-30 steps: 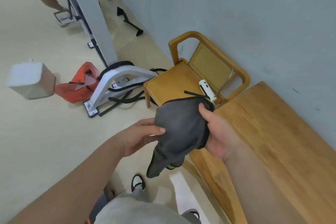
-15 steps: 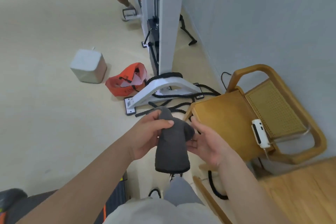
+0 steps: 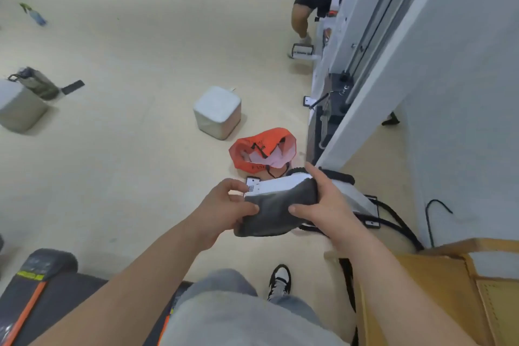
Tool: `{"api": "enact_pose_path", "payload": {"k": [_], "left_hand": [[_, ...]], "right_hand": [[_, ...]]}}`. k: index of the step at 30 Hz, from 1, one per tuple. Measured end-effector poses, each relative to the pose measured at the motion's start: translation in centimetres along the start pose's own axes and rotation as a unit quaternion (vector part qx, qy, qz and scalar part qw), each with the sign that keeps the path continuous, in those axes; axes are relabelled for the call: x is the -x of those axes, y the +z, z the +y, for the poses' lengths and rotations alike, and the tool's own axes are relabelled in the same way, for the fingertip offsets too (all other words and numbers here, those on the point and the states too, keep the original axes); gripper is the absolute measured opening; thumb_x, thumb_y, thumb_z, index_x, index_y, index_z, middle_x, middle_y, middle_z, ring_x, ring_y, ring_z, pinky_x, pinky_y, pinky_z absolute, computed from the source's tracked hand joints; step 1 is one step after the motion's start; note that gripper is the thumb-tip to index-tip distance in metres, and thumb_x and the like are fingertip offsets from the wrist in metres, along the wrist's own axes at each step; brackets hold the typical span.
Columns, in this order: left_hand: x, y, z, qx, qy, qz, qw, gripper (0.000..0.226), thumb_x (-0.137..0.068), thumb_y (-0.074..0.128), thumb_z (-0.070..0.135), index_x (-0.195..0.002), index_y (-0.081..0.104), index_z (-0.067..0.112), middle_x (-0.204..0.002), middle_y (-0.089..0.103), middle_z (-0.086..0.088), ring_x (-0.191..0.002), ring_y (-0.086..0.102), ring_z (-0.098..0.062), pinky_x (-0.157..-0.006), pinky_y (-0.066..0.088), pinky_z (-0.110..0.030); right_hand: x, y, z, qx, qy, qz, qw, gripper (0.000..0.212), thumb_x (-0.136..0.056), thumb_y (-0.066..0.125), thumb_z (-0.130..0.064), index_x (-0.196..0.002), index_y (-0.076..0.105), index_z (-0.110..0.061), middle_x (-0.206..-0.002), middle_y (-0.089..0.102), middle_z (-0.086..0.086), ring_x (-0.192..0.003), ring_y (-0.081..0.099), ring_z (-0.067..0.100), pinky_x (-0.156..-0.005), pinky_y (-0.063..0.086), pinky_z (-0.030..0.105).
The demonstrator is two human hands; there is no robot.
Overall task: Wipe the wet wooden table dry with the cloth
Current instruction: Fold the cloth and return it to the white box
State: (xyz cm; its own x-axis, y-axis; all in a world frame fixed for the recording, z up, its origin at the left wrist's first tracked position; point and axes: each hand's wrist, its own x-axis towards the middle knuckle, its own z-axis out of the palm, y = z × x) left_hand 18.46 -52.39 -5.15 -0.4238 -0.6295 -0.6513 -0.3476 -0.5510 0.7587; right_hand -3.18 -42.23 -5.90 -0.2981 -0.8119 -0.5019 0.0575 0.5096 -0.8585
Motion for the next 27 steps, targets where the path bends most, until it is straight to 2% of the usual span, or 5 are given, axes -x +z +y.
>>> {"api": "enact_pose_path", "payload": {"k": [8,13,16,22,27], "left_hand": [[-6.1,-6.9,5.2,0.041,0.017,0.030,0.999,0.034,-0.093,0.062,-0.007,-0.111,0.074,0.019,-0.091,0.076,0.001,-0.077,0.072,-0.018,-0.065,0.058,-0.032],[-13.4,-15.4,7.6,-0.128,0.028,0.021,0.991,0.053,-0.074,0.081,0.005,-0.123,0.069,0.022,-0.113,0.073,0.002,-0.102,0.072,-0.014,-0.089,0.060,-0.033],[-18.9,-21.0,9.8,-0.297,0.056,0.005,0.953,0.050,-0.064,0.085,0.011,-0.112,0.070,0.017,-0.104,0.072,0.000,-0.095,0.070,-0.019,-0.080,0.059,-0.032],[-28.6,-31.0,16.6,-0.420,0.070,-0.004,0.905,0.010,-0.075,0.066,0.018,-0.081,0.063,0.025,-0.085,0.066,0.005,-0.080,0.064,-0.019,-0.060,0.046,-0.025],[-35.0,-36.6,23.4,-0.289,0.061,-0.008,0.955,0.022,-0.077,0.063,0.022,-0.077,0.060,0.000,-0.083,0.054,0.002,-0.068,0.053,-0.014,-0.065,0.043,-0.031]], "right_hand": [[-11.7,4.7,-6.9,0.082,0.004,-0.112,0.990,0.072,-0.076,0.082,-0.002,-0.131,0.062,-0.043,-0.131,0.062,-0.006,-0.107,0.067,0.006,-0.074,0.056,0.018],[-19.9,10.2,-11.0,0.330,0.016,-0.176,0.927,0.071,-0.068,0.088,-0.012,-0.131,0.060,-0.029,-0.122,0.060,-0.007,-0.108,0.060,0.014,-0.085,0.052,0.027],[-26.2,14.9,-12.8,0.418,-0.018,-0.140,0.897,0.057,-0.075,0.073,-0.005,-0.126,0.056,-0.024,-0.113,0.056,0.000,-0.094,0.058,0.015,-0.075,0.053,0.027],[-37.8,22.0,-16.7,0.381,0.037,-0.087,0.920,0.020,-0.083,0.066,-0.016,-0.101,0.058,-0.018,-0.102,0.058,0.005,-0.079,0.056,0.018,-0.059,0.044,0.027],[-44.1,24.2,-21.5,0.181,0.080,-0.020,0.980,0.015,-0.085,0.061,-0.020,-0.070,0.057,-0.022,-0.082,0.057,-0.006,-0.073,0.053,0.011,-0.060,0.036,0.024]]}}
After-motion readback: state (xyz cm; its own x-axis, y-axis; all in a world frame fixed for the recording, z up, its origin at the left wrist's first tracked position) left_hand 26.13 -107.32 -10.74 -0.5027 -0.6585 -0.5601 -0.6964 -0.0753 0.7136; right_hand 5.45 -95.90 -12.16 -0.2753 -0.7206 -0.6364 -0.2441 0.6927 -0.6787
